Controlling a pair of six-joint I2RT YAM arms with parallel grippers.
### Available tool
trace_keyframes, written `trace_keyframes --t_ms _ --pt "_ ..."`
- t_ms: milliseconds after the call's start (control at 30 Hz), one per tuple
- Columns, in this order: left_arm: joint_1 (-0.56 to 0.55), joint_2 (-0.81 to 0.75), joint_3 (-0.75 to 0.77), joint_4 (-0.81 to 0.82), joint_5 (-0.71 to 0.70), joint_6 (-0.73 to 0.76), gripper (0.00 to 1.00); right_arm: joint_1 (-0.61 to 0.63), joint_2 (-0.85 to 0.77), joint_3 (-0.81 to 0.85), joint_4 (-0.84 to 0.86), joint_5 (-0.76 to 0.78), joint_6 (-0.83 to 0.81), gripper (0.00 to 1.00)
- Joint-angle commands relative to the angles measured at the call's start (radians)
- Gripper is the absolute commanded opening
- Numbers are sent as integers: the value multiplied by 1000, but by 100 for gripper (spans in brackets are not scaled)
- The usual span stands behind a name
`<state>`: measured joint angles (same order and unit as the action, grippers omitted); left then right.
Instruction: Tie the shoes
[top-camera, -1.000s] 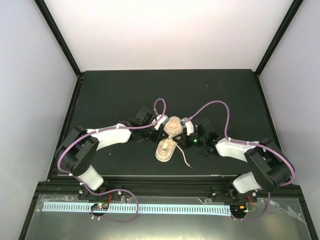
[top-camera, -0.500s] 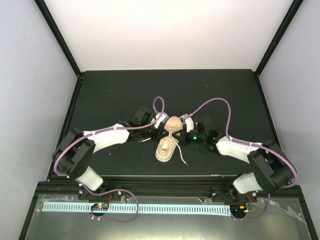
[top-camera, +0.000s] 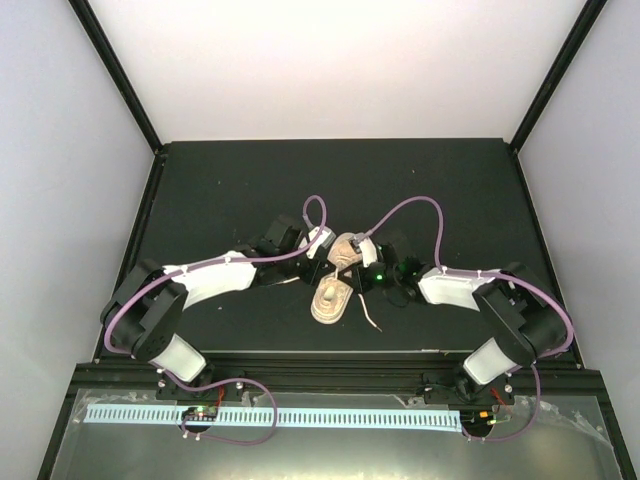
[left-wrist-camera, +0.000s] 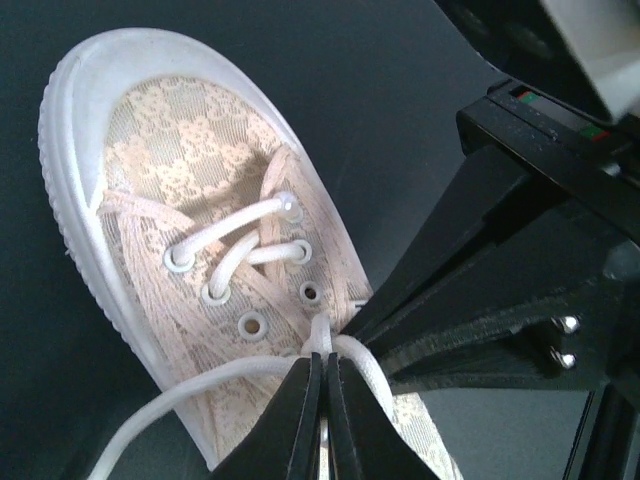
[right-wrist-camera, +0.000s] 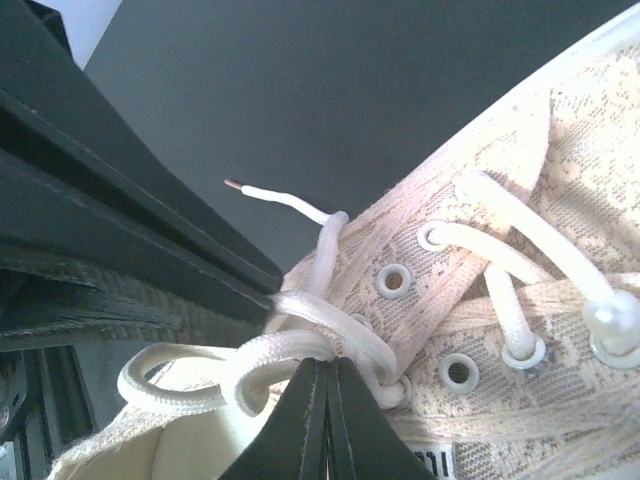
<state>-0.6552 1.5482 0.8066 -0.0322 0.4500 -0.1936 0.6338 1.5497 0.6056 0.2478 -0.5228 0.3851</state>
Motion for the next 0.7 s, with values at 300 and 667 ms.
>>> trace_keyframes --t_ms 300,667 --pt "3 -46 -25 74 -29 8 2 33 1 31 -80 20 -72 2" --pt "2 -59 -49 99 20 41 2 35 39 44 -81 47 -39 2"
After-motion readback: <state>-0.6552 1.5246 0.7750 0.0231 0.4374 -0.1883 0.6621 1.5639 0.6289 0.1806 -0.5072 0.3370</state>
